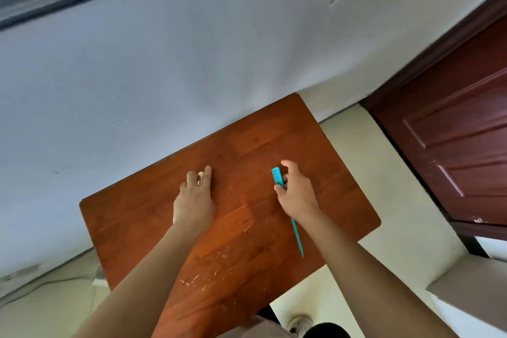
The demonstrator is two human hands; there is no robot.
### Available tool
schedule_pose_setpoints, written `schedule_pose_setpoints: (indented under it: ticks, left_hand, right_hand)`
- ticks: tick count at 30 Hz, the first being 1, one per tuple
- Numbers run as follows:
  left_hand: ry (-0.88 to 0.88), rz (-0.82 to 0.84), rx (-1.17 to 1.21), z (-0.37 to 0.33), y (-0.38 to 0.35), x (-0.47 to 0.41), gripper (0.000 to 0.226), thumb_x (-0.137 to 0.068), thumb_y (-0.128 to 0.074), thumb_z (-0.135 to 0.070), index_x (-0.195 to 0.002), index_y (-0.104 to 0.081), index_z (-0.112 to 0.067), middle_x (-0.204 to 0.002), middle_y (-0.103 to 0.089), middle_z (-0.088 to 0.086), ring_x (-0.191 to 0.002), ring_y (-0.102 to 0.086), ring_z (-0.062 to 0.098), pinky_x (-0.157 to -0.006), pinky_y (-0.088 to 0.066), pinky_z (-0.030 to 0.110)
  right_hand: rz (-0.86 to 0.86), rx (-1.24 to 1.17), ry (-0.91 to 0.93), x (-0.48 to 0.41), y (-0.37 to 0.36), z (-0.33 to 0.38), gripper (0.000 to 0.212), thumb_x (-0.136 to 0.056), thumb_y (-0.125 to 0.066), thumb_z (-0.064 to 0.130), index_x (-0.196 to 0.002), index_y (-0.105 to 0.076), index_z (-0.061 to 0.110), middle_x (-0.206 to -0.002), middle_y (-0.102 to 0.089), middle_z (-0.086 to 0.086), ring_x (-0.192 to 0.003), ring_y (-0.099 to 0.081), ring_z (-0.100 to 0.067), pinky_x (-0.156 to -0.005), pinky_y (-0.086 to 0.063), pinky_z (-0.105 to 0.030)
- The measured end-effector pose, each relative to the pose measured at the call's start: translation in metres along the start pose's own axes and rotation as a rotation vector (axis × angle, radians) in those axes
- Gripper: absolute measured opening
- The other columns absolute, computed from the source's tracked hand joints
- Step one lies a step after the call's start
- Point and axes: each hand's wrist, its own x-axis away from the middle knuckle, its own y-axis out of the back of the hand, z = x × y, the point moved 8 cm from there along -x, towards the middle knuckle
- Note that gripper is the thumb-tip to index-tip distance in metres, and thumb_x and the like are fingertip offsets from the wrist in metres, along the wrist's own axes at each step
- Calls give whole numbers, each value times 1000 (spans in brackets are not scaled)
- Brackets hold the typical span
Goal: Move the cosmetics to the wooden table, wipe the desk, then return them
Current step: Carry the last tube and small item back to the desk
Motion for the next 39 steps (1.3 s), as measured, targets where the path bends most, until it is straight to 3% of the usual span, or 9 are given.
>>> schedule_pose_setpoints:
  ticks: [4, 10, 15, 19, 24, 29, 39]
  left_hand:
    - [-110, -3, 41, -51, 11, 13, 68, -95, -54, -15, -152, -20, -28, -129, -43, 6, -94, -53, 20, -70, -56, 32]
    - [-511, -102, 78, -233, 43, 70, 65, -94, -56, -13, -149, -27, -33, -128, -45, 0, -86, -50, 9, -55, -48, 16]
    - [-852, -226, 51, -417, 60, 179, 59, -95, -53, -15, -148, -33, -29, -123, -47, 4, -96, -57, 22, -66, -56, 34]
    - [-1085, -291, 87, -546, 47, 299, 47, -98, -49, -18, -144, -43, -20, -120, -55, 4, -100, -57, 27, -69, -51, 39]
    - [-1367, -297, 134, -682, 14, 443, 46, -93, -57, -18, -139, -51, -21, -114, -59, -1, -99, -61, 24, -72, -55, 41]
    - [-1585, -312, 178, -780, -19, 559, 45, -89, -64, -16, -133, -55, -22, -108, -61, -5, -92, -62, 18, -65, -50, 30]
    - [-1852, -53, 159, -941, -141, 717, 41, -94, -57, -20, -134, -52, -25, -115, -60, -2, -101, -60, 23, -73, -54, 39]
  right_hand:
    - [8, 149, 80, 23, 29, -24, 47, -99, -54, 32, -143, -43, 25, -135, -56, 0, -122, -56, -16, -96, -50, -28]
    - [-250, 91, -22, 97, 153, -142, 39, -103, -43, 37, -141, -45, 30, -124, -57, 3, -108, -60, -15, -86, -51, -26]
    - [-620, -79, -121, 211, 268, -294, 29, -100, -52, 30, -128, -57, 26, -98, -53, 7, -82, -56, -16, -68, -37, -26]
    - [-822, -208, -233, 316, 322, -428, 28, -97, -55, 27, -125, -59, 24, -105, -60, 2, -88, -59, -19, -71, -43, -29]
    - [-997, -328, -399, 449, 355, -569, 29, -99, -55, 28, -127, -58, 25, -107, -61, 0, -87, -60, -19, -75, -48, -30]
    - [-1154, -449, -567, 559, 368, -676, 29, -97, -57, 26, -125, -61, 23, -106, -64, -3, -90, -64, -23, -77, -49, -30]
    - [-1279, -437, -830, 691, 375, -838, 29, -98, -57, 27, -126, -61, 23, -107, -63, -1, -91, -64, -20, -79, -52, -34]
